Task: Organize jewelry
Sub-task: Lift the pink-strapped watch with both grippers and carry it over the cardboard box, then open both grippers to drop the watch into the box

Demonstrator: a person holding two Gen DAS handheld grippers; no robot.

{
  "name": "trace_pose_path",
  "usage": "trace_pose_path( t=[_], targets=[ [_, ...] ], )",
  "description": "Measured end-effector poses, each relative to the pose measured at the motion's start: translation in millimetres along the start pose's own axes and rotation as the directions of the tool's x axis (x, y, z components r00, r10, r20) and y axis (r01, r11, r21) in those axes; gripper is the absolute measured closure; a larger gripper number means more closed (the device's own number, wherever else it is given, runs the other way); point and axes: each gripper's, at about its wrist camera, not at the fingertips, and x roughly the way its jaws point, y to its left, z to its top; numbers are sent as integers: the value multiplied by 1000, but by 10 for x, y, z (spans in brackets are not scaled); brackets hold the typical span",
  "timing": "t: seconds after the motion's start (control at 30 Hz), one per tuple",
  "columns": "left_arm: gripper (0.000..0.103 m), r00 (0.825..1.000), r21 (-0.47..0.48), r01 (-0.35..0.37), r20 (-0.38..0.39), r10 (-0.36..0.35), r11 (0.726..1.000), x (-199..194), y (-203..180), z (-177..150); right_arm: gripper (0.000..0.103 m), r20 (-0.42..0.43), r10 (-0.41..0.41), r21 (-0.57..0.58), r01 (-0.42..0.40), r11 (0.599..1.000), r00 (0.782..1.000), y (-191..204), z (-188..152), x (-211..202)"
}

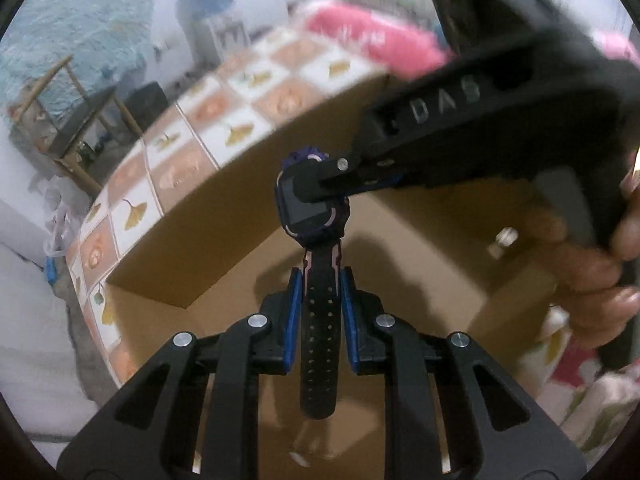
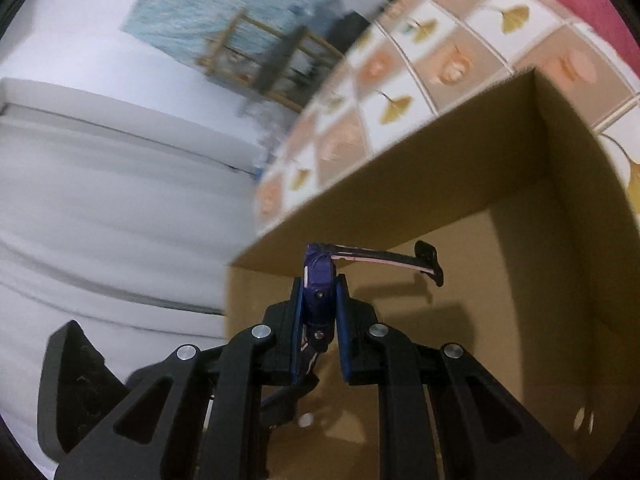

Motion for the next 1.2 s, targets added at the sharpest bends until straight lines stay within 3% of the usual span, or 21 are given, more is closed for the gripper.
trace_pose_path(
  t=[0.13, 0.2, 0.3, 0.4, 0.63, 0.77, 0.83, 0.93, 1.03, 1.1, 1.17, 1.2],
  targets=[
    [85, 986, 136, -72, -143, 91, 988, 386, -43, -47, 81, -103, -106, 43, 111, 993, 989, -211, 56, 188],
    [85, 975, 168, -76, -194, 108, 983, 501, -33, -108, 72, -115, -147, 51, 153, 987, 982, -298, 97, 189],
    [84, 958, 216, -83, -250, 137, 973, 595, -52, -189, 68, -124, -150, 45, 156, 987, 981, -360, 109, 153],
    [84, 946, 271, -111, -266, 185, 956, 589, -87, -204, 58, -139, -167, 28, 172, 985, 976, -308, 63, 138],
    [84, 925, 274, -232, -234, 299, 933, 508, -5, -110, 57, -97, -169, -13, 169, 986, 981, -194, 70, 48],
    [84, 935, 196, -251, -204, 290, 948, 413, 71, -69, 57, -59, -151, -48, 148, 988, 987, -110, 46, -127],
    [80, 956, 97, -230, -166, 243, 968, 240, 194, -60, 57, -46, -137, -62, 134, 989, 990, -109, 59, -222],
    [60, 973, -29, -216, -85, 213, 976, -47, 325, -124, 57, -38, -125, -80, 122, 989, 991, -88, 54, -320],
    [47, 969, -145, -244, 4, 247, 959, -384, 429, -307, 57, -96, -108, -62, 102, 993, 990, -69, 159, -130],
    [42, 970, -255, -215, 60, 237, 943, -605, 526, -487, 62, -140, -133, -116, 117, 986, 981, 9, 162, 28],
    [38, 961, -354, -192, 121, 248, 915, -777, 555, -663, 62, -213, -158, -182, 120, 976, 964, 101, 42, 152],
    [34, 955, -381, -191, 140, 261, 905, -853, 581, -738, 62, -286, -173, -209, 115, 971, 942, 152, -27, 304]
  ],
)
